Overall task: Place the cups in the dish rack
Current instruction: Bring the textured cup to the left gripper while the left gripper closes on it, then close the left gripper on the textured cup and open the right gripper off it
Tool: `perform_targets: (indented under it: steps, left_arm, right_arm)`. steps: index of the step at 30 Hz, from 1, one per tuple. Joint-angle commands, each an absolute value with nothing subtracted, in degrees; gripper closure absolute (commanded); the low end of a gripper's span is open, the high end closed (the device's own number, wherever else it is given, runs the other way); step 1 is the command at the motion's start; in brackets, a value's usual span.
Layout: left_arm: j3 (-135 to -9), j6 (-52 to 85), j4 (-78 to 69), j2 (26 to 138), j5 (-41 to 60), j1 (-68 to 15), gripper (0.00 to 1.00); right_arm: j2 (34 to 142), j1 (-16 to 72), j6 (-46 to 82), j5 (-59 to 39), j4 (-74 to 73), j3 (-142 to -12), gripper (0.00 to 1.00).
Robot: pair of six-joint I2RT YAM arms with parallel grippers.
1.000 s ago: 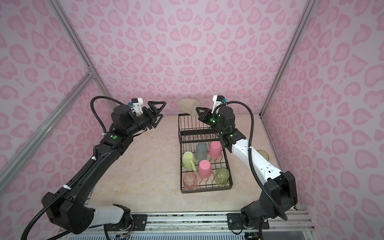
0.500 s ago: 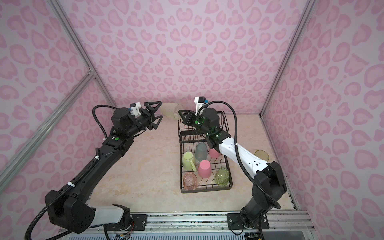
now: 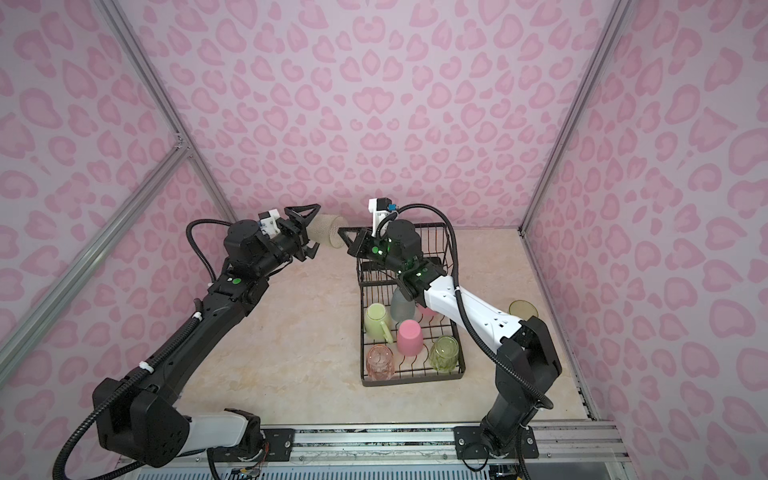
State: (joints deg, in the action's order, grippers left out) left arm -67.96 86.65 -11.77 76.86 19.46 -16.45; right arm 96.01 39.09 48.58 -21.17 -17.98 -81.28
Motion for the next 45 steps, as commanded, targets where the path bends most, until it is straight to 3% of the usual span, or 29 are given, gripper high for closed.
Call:
perform_targets:
  steps: [1,34,45]
  left_arm:
    - [-67.3,87.5,-15.1,75.5,18.4,-16.2,0.1]
    - [-63.8,89.8,-22.1,75.5,19.9,-15.5,0.25]
    - [-63.8,86.3,-22.7,74.7,20.5,-15.2,0.33]
  right_arm:
    - [97.0,39.5,47.2,-20.2,-19.0,-81.9,1.0]
    - [101.6,40.4,47.2,-17.3,-21.6,-83.9,1.0]
    - [102.6,38.5,49.7,-20.1,-21.8,-84.6,0.88]
